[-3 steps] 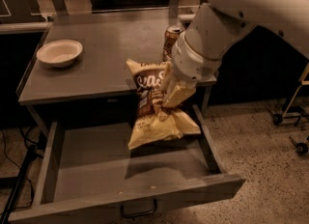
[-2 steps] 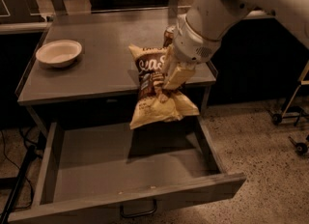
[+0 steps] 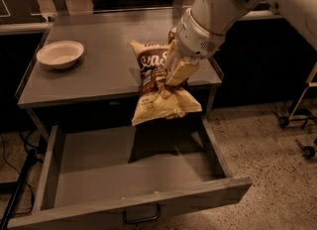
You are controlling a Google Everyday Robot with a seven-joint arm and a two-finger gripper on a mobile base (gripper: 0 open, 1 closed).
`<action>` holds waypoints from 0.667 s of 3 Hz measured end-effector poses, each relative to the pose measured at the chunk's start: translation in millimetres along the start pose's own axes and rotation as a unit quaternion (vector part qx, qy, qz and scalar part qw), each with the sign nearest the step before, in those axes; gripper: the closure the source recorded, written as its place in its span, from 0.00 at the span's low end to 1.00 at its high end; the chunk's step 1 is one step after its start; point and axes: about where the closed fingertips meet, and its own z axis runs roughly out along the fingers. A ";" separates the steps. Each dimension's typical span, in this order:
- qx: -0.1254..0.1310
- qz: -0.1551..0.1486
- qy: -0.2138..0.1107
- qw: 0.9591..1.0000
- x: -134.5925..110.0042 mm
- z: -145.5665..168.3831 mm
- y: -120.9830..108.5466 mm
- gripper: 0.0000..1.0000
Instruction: Pick brown chip bag from top drawer and place on counter
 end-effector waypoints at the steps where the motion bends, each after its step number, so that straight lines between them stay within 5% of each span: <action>1: -0.011 0.001 -0.012 1.000 4.2 -0.5 -48.1 1.00; 2: -0.011 -0.006 -0.029 1.000 -10.3 -5.6 -83.4 1.00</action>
Offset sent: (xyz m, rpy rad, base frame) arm 0.1111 0.0353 0.0637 0.0741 0.0327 0.0627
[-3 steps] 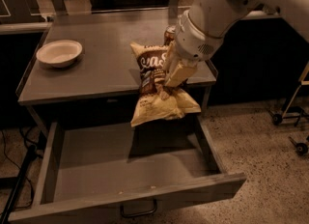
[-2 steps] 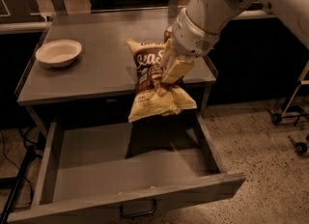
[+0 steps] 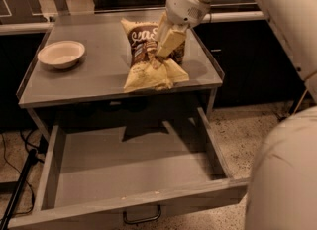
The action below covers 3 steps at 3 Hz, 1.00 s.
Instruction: Pick brown chip bag from top drawer and place on counter
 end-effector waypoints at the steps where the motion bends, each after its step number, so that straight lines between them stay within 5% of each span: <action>1: -0.014 -0.014 -0.017 1.000 -21.8 3.4 -12.5 1.00; 3: -0.027 -0.022 -0.034 0.999 -43.9 14.6 -27.2 1.00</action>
Offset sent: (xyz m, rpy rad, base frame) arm 0.0032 0.0391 0.0199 0.0001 0.1010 0.1147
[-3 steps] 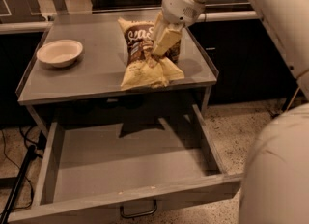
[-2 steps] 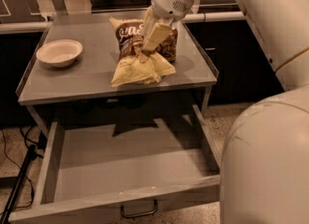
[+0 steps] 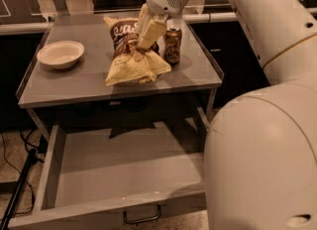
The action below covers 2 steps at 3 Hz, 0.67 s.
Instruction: Pick brown chip bag from top drawer and place on counter
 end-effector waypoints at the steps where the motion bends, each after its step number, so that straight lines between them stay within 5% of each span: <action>1: -0.016 -0.021 -0.031 0.999 -19.9 12.8 0.3 1.00; 2: -0.031 -0.041 -0.049 0.997 -39.3 29.0 -4.0 1.00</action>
Offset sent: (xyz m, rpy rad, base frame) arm -0.0292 0.0562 -0.0092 0.0321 0.1209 0.2325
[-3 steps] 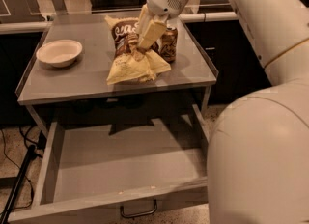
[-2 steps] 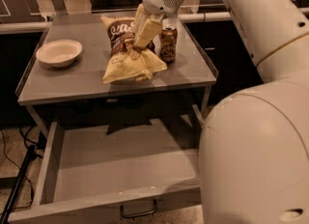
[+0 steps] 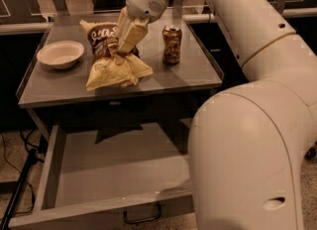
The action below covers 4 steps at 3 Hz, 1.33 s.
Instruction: Pick brown chip bag from top drawer and place on counter
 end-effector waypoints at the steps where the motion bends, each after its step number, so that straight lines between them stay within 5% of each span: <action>1: -0.006 -0.008 -0.006 1.000 -6.2 16.1 -16.0 1.00; 4: 0.010 0.043 0.023 0.999 52.1 47.7 -61.1 1.00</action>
Offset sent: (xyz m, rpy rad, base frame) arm 0.0505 0.0072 -0.0238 -0.0995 0.0910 0.0411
